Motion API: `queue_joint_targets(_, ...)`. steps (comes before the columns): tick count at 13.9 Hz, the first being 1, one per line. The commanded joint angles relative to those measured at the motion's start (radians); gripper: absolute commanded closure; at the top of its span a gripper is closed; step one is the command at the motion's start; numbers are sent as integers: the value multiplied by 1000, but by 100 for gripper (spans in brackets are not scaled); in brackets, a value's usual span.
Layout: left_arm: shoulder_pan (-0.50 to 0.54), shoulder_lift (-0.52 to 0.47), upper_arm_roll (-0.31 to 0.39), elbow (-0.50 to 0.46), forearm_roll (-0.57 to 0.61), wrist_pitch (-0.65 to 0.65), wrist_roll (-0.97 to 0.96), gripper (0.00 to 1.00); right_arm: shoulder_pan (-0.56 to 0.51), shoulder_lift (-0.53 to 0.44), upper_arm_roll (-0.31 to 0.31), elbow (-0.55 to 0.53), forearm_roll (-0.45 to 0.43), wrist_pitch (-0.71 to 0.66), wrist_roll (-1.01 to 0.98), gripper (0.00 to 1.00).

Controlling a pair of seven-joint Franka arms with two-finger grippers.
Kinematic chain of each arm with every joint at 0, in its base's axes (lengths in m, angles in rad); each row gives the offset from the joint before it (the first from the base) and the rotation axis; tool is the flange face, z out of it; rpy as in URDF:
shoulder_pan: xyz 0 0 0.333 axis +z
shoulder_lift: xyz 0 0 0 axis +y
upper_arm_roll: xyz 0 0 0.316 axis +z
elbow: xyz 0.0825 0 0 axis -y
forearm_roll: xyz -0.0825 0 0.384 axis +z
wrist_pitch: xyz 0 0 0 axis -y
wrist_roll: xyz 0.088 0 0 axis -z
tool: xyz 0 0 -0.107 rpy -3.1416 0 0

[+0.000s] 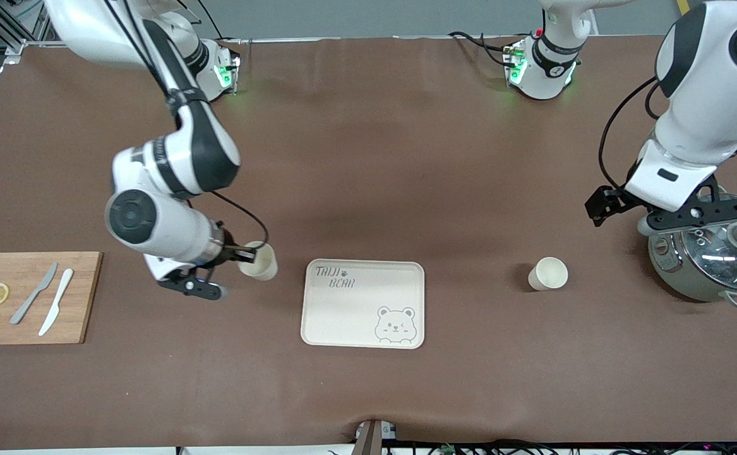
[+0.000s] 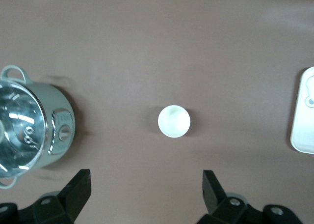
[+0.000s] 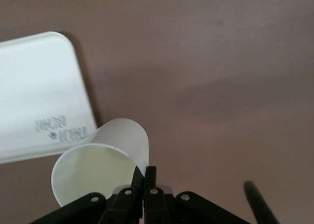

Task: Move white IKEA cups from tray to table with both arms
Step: 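Lower the cup beside the cutting board and open the right gripper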

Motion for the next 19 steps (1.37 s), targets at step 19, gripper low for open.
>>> queue_joint_targets(19, -118, -74, 247, 141, -173, -303, 197, 0, -477, -72, 14, -505, -112, 368, -736, 100)
